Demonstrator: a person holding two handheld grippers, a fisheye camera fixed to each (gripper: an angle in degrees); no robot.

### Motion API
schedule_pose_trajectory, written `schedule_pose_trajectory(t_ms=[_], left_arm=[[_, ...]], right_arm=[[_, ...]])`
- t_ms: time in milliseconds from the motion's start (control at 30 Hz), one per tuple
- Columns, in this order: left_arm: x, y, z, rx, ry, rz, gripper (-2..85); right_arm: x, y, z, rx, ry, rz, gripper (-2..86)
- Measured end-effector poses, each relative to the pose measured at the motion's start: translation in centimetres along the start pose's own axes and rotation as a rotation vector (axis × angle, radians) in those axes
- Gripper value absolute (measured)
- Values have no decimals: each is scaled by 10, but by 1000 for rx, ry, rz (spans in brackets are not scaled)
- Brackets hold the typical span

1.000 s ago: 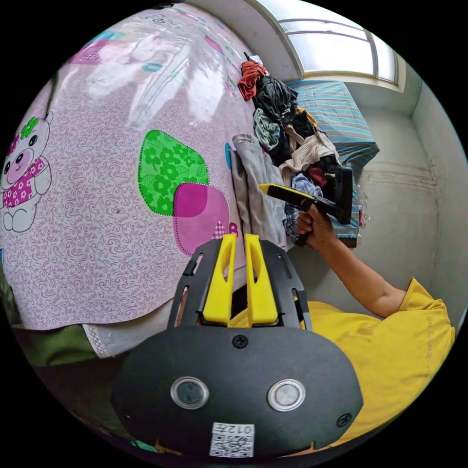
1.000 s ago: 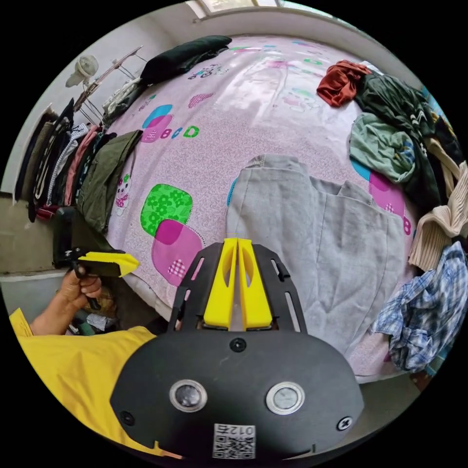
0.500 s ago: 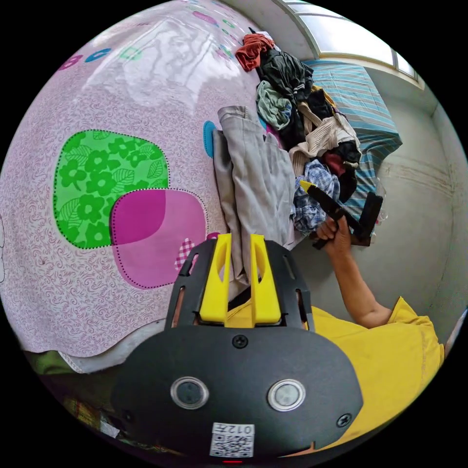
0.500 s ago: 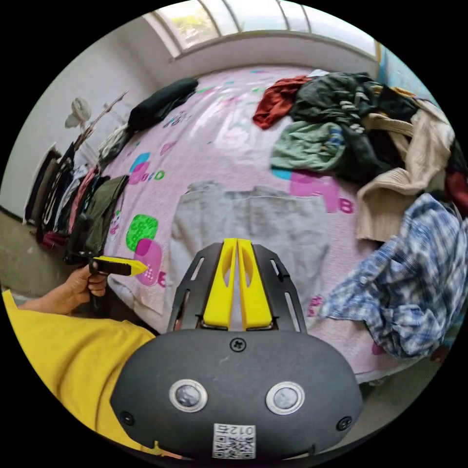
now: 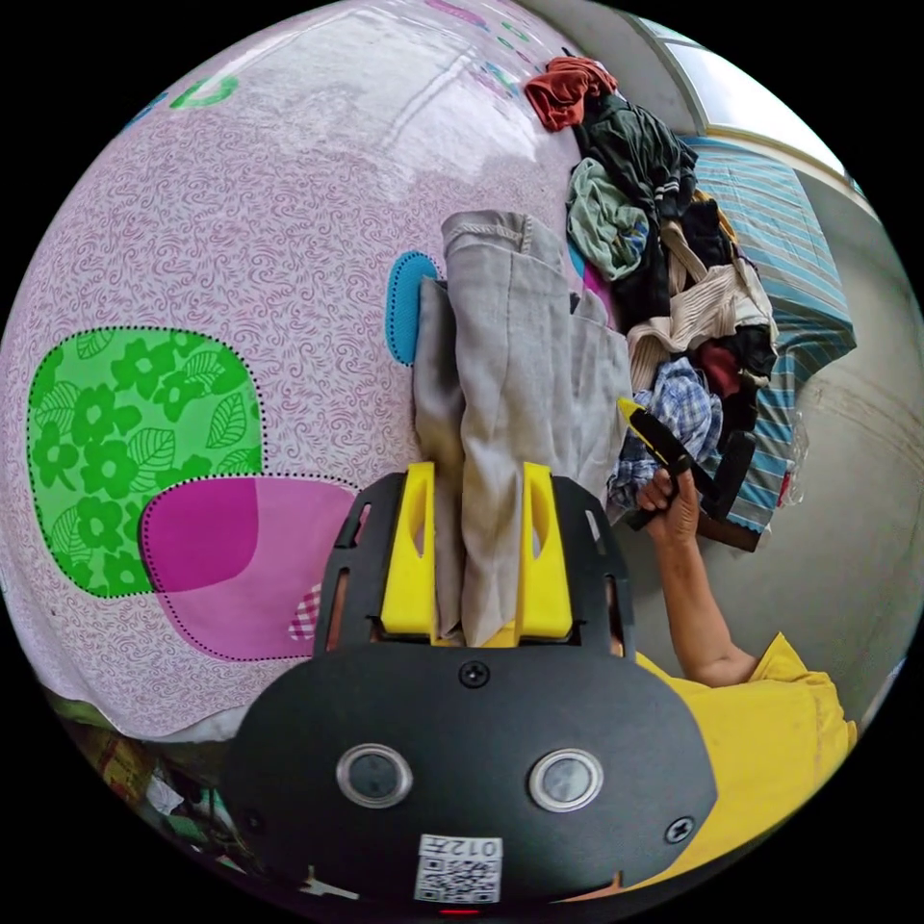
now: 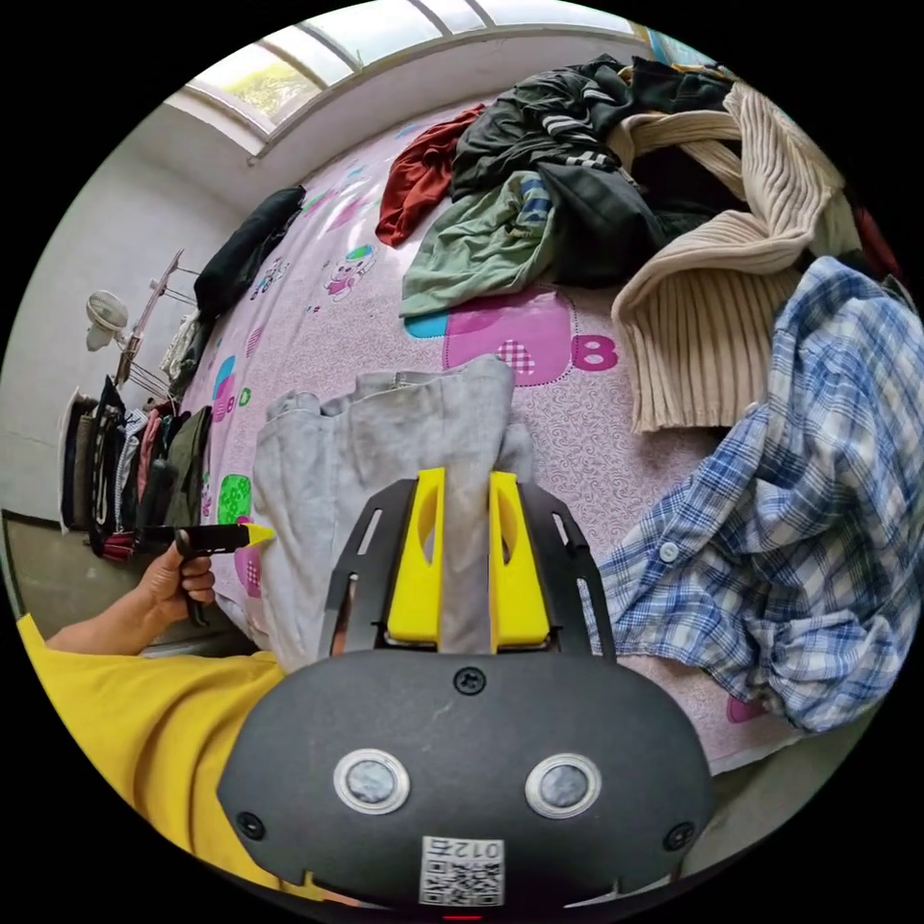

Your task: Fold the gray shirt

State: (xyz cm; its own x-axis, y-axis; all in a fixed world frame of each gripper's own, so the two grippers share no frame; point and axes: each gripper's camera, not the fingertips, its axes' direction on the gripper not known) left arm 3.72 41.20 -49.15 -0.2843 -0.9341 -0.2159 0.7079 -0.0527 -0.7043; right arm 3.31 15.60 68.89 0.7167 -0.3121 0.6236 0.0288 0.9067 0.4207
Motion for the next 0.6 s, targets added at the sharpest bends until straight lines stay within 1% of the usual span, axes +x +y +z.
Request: schedule_pose_trajectory(t_ms=[100, 267, 333, 400, 467, 600], left_arm=[[-1, -5, -2, -3, 13, -21, 108], [-3, -11, -6, 1, 25, -23, 101], [-8, -12, -10, 12, 71, -38, 102], [-7, -8, -17, 29, 99, -28, 104], [-4, -1, -28, 60, 98, -6, 109], [-5, 16, -44, 101, 95, 6, 121]], right_arm=[[35, -6, 10, -44, -128, 61, 45], [108, -11, 26, -81, -459, 190, 38], [118, -11, 22, -79, -516, 178, 46], [122, -10, 9, -73, -522, 153, 66], [125, -5, -14, -48, -479, 92, 106], [142, 2, -26, -30, -438, 61, 133]])
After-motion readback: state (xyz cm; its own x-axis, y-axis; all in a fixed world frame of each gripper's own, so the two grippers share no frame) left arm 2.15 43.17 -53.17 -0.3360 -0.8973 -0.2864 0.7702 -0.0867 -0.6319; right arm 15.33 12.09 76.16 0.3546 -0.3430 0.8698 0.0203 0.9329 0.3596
